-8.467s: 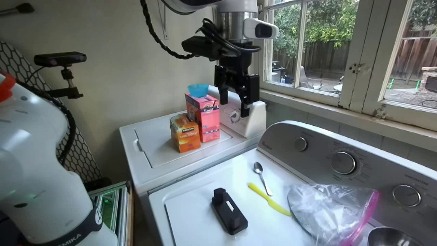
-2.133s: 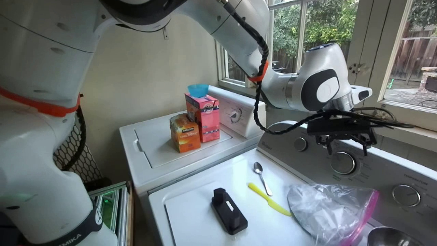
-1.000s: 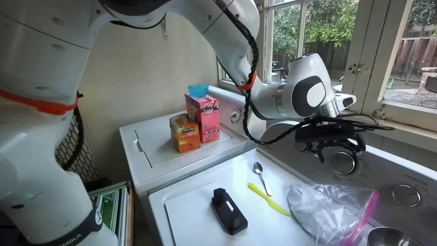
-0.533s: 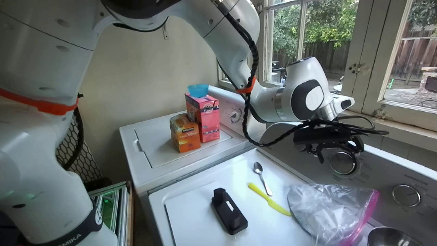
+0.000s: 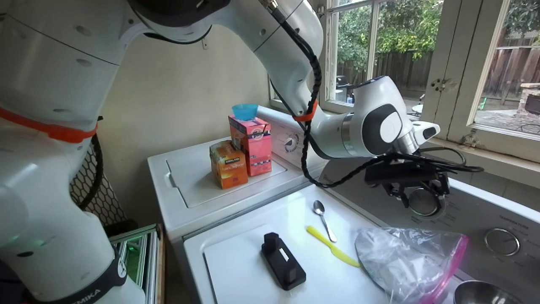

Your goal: Turn the second knob from the left to the right.

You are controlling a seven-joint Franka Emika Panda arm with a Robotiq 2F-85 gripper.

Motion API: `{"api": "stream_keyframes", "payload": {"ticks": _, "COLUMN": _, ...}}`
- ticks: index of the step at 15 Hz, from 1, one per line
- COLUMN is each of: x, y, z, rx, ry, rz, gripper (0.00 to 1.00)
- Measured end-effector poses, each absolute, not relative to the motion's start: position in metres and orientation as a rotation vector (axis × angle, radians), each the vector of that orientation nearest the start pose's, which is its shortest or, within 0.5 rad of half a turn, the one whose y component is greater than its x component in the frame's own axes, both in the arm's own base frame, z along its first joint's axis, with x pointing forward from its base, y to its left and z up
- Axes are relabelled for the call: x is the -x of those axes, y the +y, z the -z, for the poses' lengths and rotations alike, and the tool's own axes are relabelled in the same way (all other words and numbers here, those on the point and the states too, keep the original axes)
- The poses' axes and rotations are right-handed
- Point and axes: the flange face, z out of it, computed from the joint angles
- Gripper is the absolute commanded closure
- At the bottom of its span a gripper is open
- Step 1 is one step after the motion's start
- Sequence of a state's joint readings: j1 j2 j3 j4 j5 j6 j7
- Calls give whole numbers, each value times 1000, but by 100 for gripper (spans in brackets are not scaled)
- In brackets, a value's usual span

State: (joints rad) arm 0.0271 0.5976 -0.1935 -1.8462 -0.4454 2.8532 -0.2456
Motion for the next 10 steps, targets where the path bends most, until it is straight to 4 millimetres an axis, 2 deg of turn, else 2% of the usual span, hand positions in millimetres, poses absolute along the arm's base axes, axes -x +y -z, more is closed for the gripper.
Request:
{"api": "stream_keyframes", "payload": {"ticks": 5, "x": -672, "y": -78, "z": -244, "rx": 3345, "ry": -897, "rz": 578, "gripper": 51}}
{"api": "stream_keyframes", "payload": {"ticks": 10, "x": -674, "y": -88, "z": -249, "rx": 3288, "ry": -743, "rz": 569, "gripper": 51}}
